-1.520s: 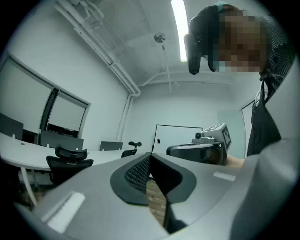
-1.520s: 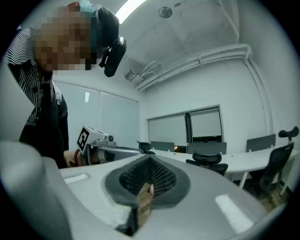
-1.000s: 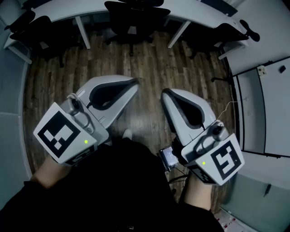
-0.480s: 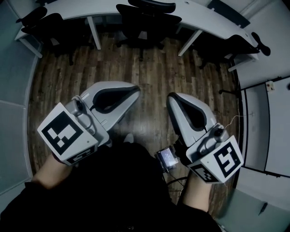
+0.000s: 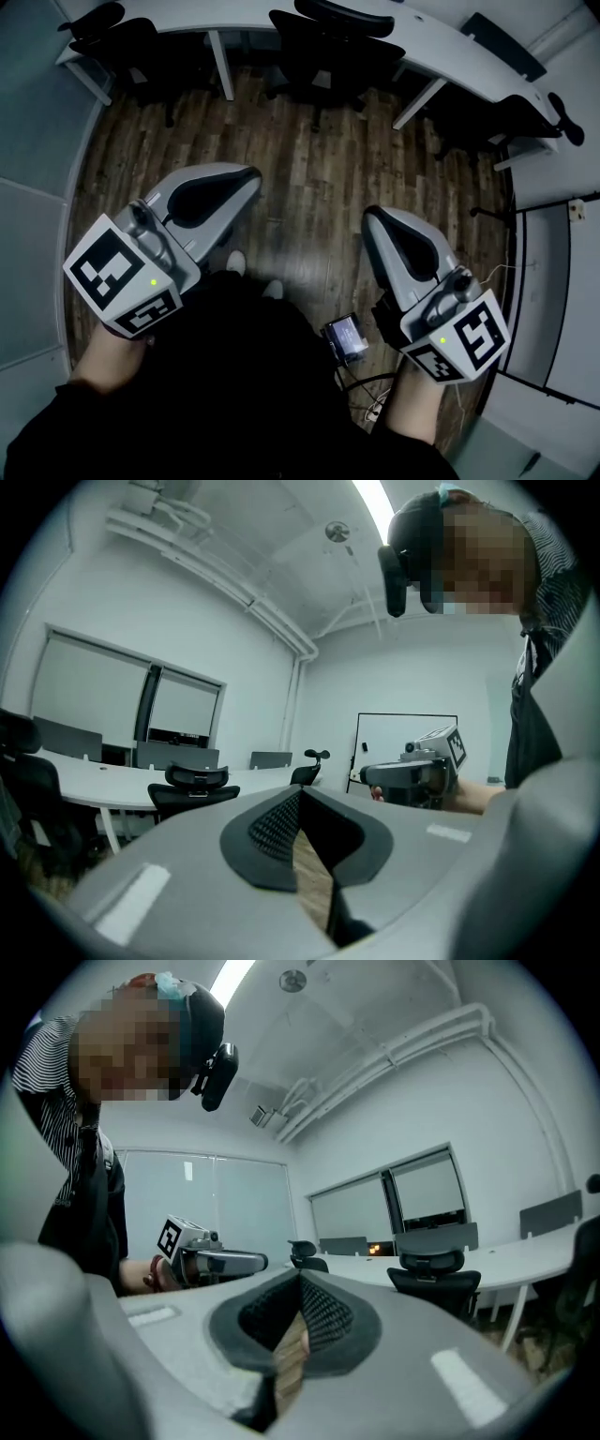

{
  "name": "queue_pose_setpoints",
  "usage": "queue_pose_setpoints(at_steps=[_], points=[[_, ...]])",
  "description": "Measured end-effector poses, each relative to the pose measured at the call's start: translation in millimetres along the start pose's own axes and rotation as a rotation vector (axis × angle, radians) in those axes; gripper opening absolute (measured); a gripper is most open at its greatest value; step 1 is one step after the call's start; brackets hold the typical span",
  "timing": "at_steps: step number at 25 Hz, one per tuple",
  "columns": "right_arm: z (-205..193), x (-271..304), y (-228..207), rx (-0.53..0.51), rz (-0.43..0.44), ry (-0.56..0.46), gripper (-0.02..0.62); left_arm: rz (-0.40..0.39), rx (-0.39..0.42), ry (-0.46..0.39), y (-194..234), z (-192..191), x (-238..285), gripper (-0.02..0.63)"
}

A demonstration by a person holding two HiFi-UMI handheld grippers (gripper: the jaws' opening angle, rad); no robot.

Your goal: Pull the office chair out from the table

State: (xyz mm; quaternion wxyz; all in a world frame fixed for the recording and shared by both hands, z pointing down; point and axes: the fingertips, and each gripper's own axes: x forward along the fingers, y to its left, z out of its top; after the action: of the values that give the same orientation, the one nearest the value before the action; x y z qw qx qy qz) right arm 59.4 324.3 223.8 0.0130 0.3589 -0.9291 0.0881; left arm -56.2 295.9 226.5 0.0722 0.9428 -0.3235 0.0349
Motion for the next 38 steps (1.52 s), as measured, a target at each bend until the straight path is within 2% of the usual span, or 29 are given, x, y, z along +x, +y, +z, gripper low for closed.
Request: queue_pose_setpoints(at_steps=[6,16,22,30,38], points=[[3,22,-7,-0.006,0.011,0.012,0.002,0.006,-0.013,-0.01,18,0,1,0.003],[27,64,-41,-0.038,-0.044,0.022,0.002,-0.082,-0.013,-0.067,61,24,40,0.003],[36,115,-63,-0.038,-0.069,0.033,0.002,-0.115,-0.027,-0.075,113,33,59,0.003],[58,194,-69,-0.065,-0.074,0.052,0.002,-0.143,-0.045,-0.093,190,50,61,0.003],[58,291,-91,-0.068,-0.075,0.102,0.002,-0.172,-0.064,-0.081,276,44,70,0.003]])
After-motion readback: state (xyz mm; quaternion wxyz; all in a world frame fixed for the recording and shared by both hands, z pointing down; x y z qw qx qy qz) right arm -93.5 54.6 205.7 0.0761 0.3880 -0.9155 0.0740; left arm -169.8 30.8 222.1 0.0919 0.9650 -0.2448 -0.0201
